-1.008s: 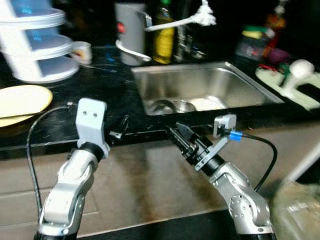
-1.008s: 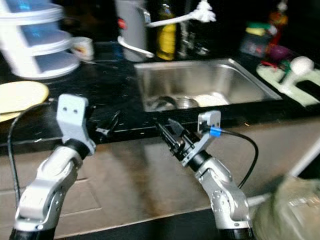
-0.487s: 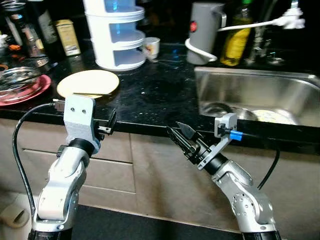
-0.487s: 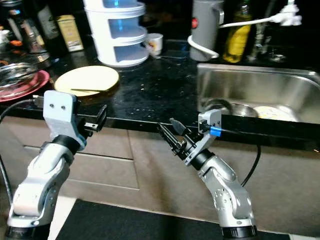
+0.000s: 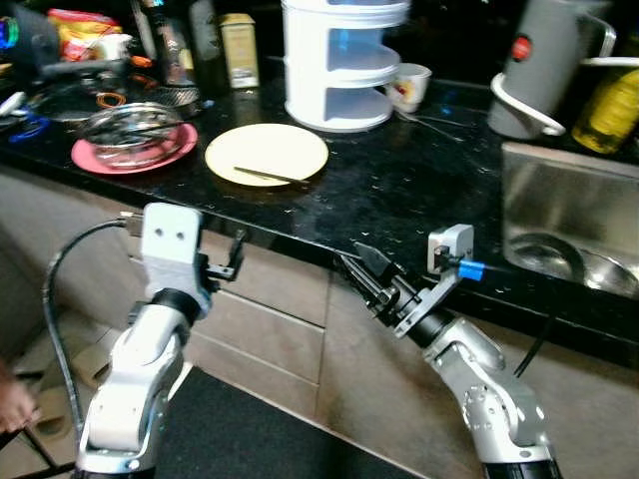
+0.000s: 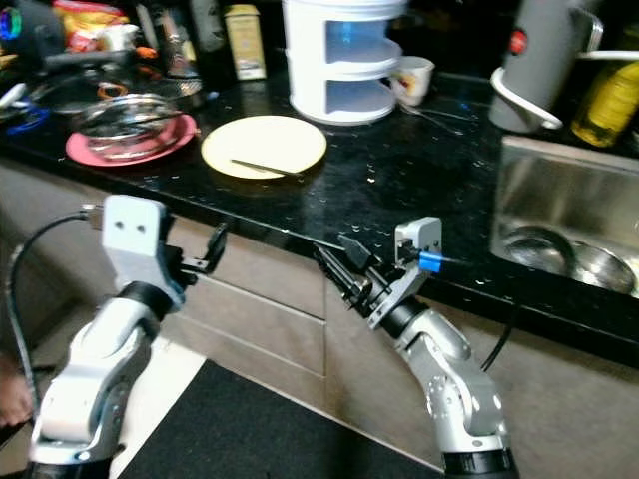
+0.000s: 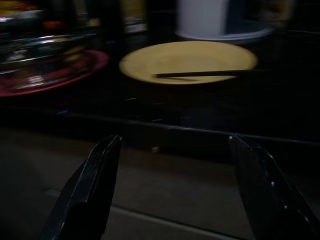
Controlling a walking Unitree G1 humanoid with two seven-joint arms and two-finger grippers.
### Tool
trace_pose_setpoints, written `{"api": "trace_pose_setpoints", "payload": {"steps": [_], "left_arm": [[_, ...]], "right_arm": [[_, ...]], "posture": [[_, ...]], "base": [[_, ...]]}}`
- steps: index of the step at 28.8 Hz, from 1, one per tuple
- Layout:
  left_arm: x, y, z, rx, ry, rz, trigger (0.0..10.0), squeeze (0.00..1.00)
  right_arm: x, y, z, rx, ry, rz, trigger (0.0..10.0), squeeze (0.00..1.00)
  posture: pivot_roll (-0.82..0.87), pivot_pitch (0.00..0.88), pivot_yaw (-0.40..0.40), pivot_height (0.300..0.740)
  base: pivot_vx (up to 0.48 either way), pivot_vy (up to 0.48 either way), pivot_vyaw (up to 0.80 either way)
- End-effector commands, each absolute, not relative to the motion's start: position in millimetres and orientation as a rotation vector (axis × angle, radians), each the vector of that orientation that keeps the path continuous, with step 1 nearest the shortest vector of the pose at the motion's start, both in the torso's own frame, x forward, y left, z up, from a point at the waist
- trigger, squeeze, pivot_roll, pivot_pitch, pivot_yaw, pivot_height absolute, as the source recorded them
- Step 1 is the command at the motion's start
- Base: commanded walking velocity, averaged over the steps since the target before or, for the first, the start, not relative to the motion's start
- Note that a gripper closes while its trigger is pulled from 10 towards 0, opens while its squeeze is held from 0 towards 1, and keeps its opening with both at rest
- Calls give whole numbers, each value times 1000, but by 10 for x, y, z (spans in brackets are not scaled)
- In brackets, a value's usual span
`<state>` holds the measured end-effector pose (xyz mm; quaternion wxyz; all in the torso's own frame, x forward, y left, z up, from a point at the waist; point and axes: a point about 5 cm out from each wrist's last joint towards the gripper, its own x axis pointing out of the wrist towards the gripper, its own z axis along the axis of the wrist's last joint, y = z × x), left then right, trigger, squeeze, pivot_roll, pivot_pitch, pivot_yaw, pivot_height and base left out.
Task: Kitchen organization
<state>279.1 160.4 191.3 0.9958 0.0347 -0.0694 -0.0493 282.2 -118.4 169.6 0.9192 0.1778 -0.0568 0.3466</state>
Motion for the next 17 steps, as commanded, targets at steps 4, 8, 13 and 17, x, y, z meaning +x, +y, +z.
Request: {"api": "trace_pose_setpoints", "payload": {"steps": [4, 8, 13, 17], "left_arm": [[2810, 1631, 1946, 90, -156, -103, 10000, 0], [2821, 1659, 1992, 101, -182, -101, 10000, 0], [2830, 1675, 1993, 99, -185, -89, 10000, 0], [2829, 1674, 1993, 98, -186, -87, 10000, 0]], "right_arm": [[2855, -1219, 1713, 368, -128, 685, 10000, 0], [2881, -1238, 1729, 371, -138, 674, 10000, 0], [2884, -1235, 1734, 370, -138, 675, 10000, 0], [2888, -1237, 1740, 371, -141, 676, 10000, 0]], "posture": [[-49, 0, -45, 740], [-49, 0, -46, 740], [-49, 0, -48, 740], [-50, 0, -49, 740]], "base": [[0, 0, 0], [132, 0, 0], [310, 0, 0], [312, 0, 0]]}}
